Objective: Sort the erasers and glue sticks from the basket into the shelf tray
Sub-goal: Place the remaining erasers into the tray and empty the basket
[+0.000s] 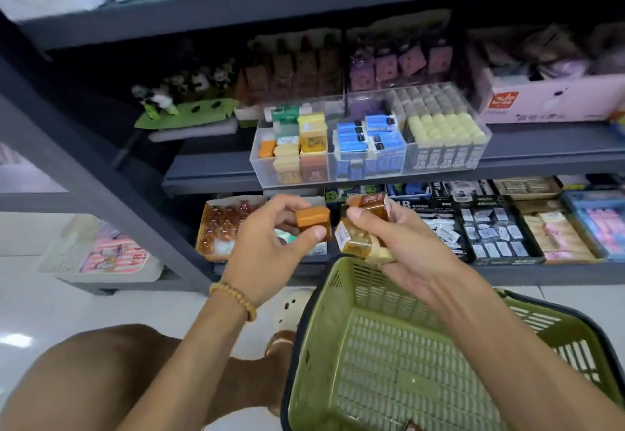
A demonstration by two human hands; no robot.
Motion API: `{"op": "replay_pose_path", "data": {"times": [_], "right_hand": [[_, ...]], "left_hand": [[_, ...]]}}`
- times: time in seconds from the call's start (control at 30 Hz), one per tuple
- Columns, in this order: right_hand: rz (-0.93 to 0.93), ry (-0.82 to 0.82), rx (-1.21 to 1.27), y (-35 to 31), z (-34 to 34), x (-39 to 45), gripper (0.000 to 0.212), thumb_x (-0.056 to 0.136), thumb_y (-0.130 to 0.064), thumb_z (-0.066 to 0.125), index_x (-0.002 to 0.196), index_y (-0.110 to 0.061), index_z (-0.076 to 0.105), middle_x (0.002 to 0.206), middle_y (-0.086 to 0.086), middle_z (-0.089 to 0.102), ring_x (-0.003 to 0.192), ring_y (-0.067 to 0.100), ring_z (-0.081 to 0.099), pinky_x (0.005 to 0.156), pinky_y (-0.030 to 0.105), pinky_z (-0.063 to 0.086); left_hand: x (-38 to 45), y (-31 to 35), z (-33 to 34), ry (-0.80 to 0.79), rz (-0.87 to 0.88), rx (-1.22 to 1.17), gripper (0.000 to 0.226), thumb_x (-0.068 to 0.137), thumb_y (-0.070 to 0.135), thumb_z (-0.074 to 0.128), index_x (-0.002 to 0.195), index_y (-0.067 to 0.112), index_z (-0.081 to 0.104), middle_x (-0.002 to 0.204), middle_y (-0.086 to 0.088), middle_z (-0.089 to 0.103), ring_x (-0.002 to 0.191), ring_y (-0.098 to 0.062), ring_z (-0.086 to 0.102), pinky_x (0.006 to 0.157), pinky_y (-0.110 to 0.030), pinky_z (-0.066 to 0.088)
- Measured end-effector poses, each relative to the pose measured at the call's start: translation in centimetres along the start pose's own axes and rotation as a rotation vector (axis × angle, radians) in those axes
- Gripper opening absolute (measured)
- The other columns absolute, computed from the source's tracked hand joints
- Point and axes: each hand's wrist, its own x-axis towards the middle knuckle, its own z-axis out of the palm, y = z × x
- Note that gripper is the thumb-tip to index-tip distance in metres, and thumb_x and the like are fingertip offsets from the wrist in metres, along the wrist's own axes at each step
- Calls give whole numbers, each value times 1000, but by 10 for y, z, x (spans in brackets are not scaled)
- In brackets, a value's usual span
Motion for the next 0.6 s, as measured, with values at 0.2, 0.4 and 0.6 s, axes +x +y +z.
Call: {"op": "replay_pose_path", "data": {"times": [0.2,0.4,0.6], "right_hand": [[-69,141,-66,-21,16,12,13,85,-11,72,96,-10,67,84,7,74,71,16,72,58,24,55],[-105,219,-141,-24,28,26,14,82,-14,76,94,-10,69,88,9,76,78,19,73,62,25,54],[-132,258,-161,-21,32,30,10,84,-12,75,91,-10,69,81,3,75,73,14,71,61,25,54]], "left_hand": [[60,25,-47,7,-5,-23,26,77,8,79,89,23,60,88,3,69,81,-12,66,72,-25,56],[126,21,-72,34,73,303,24,80,18,77,98,29,65,101,6,65,98,-16,60,94,-36,49],[165,15,-66,-73,108,485,33,79,24,78,111,25,69,104,6,66,98,-12,58,92,-29,47]]}}
